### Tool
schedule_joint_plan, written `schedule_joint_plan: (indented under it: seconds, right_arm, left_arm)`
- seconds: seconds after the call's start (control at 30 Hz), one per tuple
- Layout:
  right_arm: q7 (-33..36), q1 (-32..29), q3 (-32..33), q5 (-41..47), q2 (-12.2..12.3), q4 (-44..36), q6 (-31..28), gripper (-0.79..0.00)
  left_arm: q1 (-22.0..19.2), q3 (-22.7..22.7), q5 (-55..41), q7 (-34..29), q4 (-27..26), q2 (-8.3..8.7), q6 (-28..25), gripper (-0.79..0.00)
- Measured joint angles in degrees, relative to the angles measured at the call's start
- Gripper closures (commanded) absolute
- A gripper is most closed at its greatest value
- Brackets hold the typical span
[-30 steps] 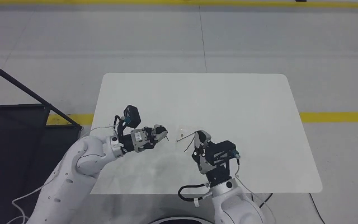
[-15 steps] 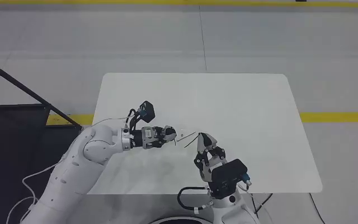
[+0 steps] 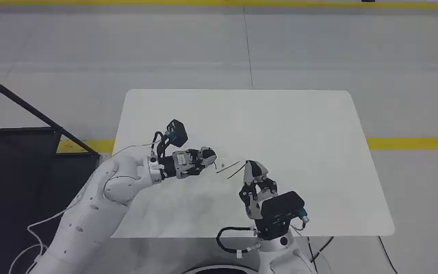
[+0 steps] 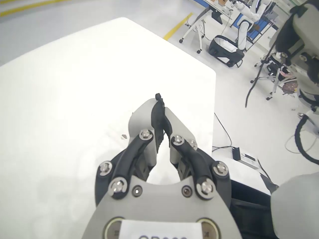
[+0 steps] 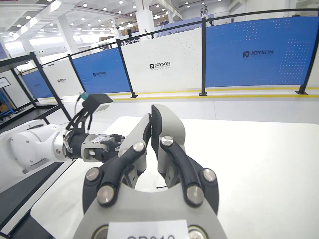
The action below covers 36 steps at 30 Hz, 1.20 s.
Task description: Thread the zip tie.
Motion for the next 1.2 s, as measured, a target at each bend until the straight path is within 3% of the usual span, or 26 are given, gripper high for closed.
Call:
schedule_joint_plan:
  seconds: [0.33,0.47,0.9,1.03,1.2]
  right_arm:
    - [-3.16,6.09,-6.76,14.17,1.24,4.50,24.60,0.000]
    - [-3.42,9.34,-9.42,18.11,1.61,6.75,29.26,0.000]
    - [-4.03,9.52,-8.97,20.16,1.64,6.55,27.66,0.000]
    - [-10.55,9.10,-8.73,26.20,1.60,7.16,22.47,0.000]
    - [-18.13,8.83,-9.68,23.97,2.34,10.02,13.60,0.000]
  left_arm:
    - [6.16,1.11,28.04,22.69,-5.76,-0.90,10.81,0.000]
    - [8.54,2.86,38.70,31.92,-6.53,-1.24,15.93,0.000]
    - [8.68,2.97,37.98,31.30,-6.34,-1.37,15.61,0.000]
    - [7.34,3.27,34.75,27.92,-5.68,-1.64,13.11,0.000]
    - [5.28,4.53,32.67,22.10,-5.01,-1.97,10.37,0.000]
